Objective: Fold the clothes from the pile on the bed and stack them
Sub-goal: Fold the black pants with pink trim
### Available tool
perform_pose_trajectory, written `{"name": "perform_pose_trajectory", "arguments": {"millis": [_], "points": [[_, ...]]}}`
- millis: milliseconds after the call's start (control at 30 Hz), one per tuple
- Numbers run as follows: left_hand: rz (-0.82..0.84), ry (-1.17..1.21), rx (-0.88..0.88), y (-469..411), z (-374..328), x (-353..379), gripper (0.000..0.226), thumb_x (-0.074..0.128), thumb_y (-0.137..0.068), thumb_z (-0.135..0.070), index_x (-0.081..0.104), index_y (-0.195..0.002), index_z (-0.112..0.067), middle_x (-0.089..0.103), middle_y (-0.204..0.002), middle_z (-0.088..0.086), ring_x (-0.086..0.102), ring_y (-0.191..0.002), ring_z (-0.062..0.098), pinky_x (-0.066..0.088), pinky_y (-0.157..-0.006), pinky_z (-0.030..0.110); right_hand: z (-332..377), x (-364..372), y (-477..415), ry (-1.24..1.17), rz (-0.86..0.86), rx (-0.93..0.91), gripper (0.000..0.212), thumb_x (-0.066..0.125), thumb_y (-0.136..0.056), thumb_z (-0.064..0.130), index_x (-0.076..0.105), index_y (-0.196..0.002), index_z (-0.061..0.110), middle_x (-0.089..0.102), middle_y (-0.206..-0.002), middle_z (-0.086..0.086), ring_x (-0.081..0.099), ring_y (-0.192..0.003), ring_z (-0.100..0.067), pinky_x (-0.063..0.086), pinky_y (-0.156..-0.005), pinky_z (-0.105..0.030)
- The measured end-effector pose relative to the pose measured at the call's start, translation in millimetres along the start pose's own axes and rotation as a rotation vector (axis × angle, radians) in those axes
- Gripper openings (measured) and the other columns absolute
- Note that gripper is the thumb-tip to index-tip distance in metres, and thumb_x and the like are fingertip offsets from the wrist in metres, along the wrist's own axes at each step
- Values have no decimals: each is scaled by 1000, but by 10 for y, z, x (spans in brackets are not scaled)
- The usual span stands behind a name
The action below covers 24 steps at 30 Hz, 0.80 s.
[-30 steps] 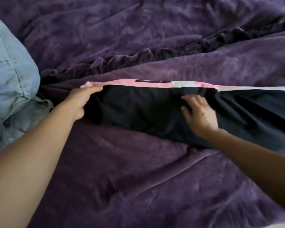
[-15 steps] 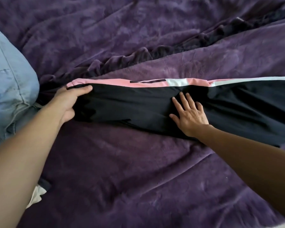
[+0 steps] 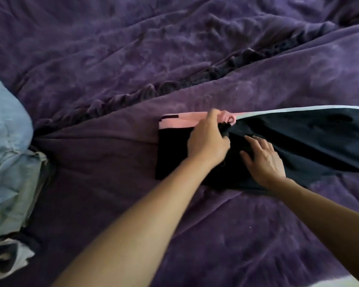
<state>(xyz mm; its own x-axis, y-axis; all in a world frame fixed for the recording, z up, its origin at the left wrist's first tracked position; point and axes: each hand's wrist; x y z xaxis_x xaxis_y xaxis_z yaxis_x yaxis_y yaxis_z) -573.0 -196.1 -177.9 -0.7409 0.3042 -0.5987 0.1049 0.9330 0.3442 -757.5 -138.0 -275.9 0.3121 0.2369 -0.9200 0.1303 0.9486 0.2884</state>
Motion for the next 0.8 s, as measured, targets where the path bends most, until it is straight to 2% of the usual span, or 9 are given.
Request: {"name": "perform_pose_trajectory", "arguments": {"millis": [100,200,267,367,433,567,667,733,800], "points": [[103,-148,-74,35,15,771,53,61,-86,-24,37,-134,-22,45,-129,10,48,-117,34,45,-88,44,-496,-86,57,33,27,4,53,59,-91,34,46,-140,19,45,-143,-8,39,-130,-30,42,-97,-45],[276,-428,-153,164,190,1299,66,53,-92,-32,20,-147,-20,18,-152,13,29,-133,33,37,-101,47,-898,-153,130,35,68,-74,47,62,-89,30,54,-133,16,47,-141,-9,42,-129,-30,46,-96,-43],[289,-576,-162,227,230,1470,65,48,-94,-33,17,-149,-19,6,-157,16,23,-137,34,34,-103,48,-1108,-242,158,-18,65,-113,42,63,-89,28,59,-129,16,50,-139,-7,44,-128,-28,49,-93,-42],[208,-706,-155,230,85,1581,68,52,-90,-32,19,-147,-18,12,-154,18,28,-133,35,34,-100,47,-1438,-500,139,-77,-5,-126,37,64,-89,26,62,-123,14,57,-129,-4,51,-119,-27,51,-87,-40],[133,-775,-67,179,-91,1658,72,56,-87,-30,19,-147,-19,17,-152,17,31,-132,34,35,-99,44,-1734,-748,62,-75,-85,-87,37,65,-87,24,62,-123,13,59,-125,-6,53,-114,-31,50,-85,-42],[148,-844,188,56,-500,2047,65,51,-89,-29,25,-147,-22,16,-155,15,23,-138,32,30,-106,43,-2531,-1212,-181,-1,-254,203,56,69,-81,34,53,-132,18,47,-140,-9,41,-127,-33,38,-97,-48],[232,-813,208,7,-698,2431,61,48,-92,-33,24,-147,-25,15,-155,12,22,-138,30,30,-104,44,-3114,-1385,-363,-155,-135,567,85,70,-75,55,34,-144,22,34,-151,-7,31,-138,-29,31,-108,-48],[275,-798,152,-18,-734,2605,60,48,-92,-33,24,-146,-24,14,-155,13,22,-137,31,32,-103,46,-3328,-1405,-451,-354,-1,680,97,75,-69,59,32,-146,20,44,-146,-6,44,-131,-26,39,-107,-41],[288,-813,117,-55,-749,2672,59,50,-92,-32,26,-145,-24,16,-153,13,23,-136,32,32,-102,47,-3379,-1423,-485,-553,79,690,79,82,-66,48,53,-132,15,65,-122,-3,65,-102,-15,53,-86,-28]]}}
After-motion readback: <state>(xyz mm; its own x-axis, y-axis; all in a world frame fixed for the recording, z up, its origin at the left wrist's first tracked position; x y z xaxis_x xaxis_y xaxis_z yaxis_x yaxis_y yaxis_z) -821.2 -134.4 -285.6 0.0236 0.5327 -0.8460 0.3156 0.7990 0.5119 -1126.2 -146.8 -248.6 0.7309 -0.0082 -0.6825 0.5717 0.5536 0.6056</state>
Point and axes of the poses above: each hand's wrist, its own y-axis away from the middle knuckle, its own x-axis out of the palm, z = x × y
